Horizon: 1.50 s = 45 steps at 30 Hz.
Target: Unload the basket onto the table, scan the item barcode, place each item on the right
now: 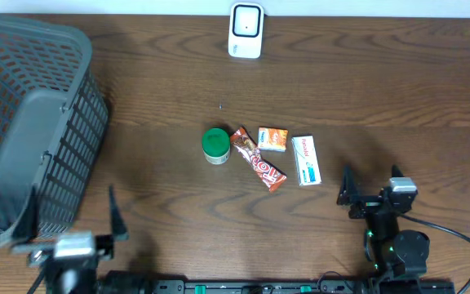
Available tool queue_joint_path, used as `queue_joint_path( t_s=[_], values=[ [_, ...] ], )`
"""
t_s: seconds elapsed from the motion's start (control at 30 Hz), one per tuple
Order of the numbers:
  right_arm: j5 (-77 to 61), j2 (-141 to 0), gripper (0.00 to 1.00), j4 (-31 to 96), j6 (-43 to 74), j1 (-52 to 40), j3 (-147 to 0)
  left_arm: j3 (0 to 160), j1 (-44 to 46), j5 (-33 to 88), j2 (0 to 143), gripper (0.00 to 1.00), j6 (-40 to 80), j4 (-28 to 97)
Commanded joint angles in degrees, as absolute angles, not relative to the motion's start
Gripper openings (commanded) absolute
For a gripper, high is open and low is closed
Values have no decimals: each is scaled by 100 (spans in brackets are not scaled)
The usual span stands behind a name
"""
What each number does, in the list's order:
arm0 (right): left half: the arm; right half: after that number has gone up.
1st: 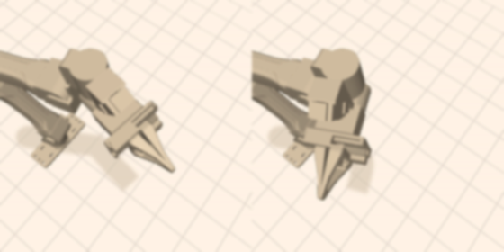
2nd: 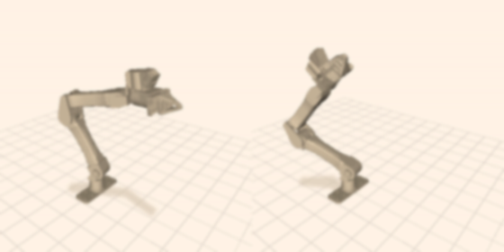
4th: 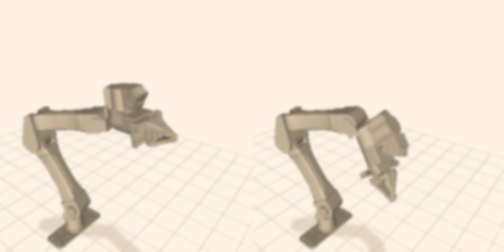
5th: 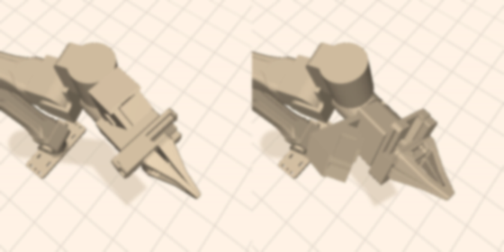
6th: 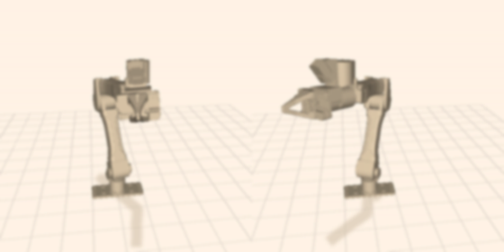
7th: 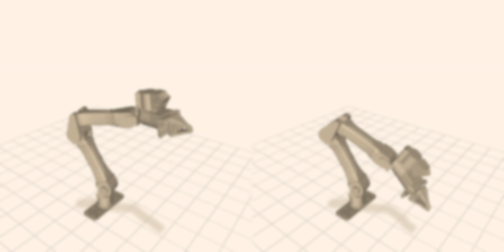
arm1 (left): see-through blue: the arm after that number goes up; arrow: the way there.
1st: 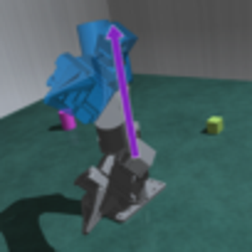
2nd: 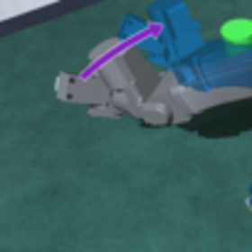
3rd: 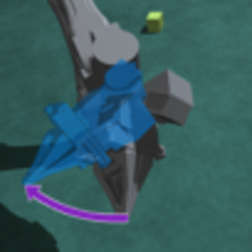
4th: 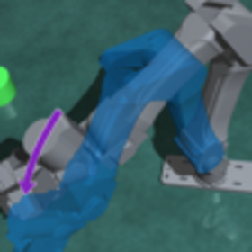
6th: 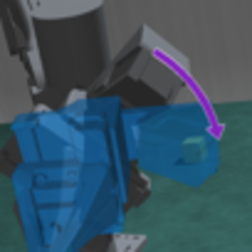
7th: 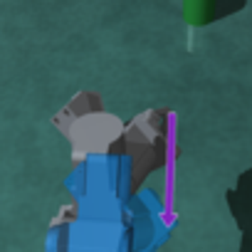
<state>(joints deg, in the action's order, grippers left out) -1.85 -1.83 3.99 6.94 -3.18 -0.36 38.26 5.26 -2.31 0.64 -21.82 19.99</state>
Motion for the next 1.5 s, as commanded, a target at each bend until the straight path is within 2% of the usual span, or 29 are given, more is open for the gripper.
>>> queue_joint_path(
  t_s=[0.0,0.2,0.33,0.5,0.63,0.77,0.9,1.0,1.2,1.47],
  values=[
    [-738,-489,99,462,661,-309,-78,3387,506,95,19,98,-1800,1785],
    [-921,-1347,99,998,663,-309,-539,2827,506,115,19,98,-1503,1599],
    [-1114,-2104,99,1647,683,-309,-1472,2578,506,115,19,98,-1485,1599],
    [-1256,-3509,99,3260,969,-309,-3168,2331,506,213,19,98,-1378,1603],
    [-2620,-4838,99,4565,982,-309,-4589,2244,506,303,19,98,-1378,1653],
    [-3717,-5546,99,4698,980,-309,-5046,2158,506,412,19,98,-1293,1669],
    [-4001,-6069,99,4591,1026,-309,-5048,1966,506,644,19,98,-1297,1660],
    [-3909,-6331,99,4497,1050,-311,-5048,1728,506,644,19,98,-1295,1599],
    [-1745,-6678,99,4768,1581,-596,-5048,1278,506,644,19,98,-1297,1376],
    [-880,-7072,99,4438,1898,-1111,-5048,996,504,644,21,98,-1299,1361]
  ],
)
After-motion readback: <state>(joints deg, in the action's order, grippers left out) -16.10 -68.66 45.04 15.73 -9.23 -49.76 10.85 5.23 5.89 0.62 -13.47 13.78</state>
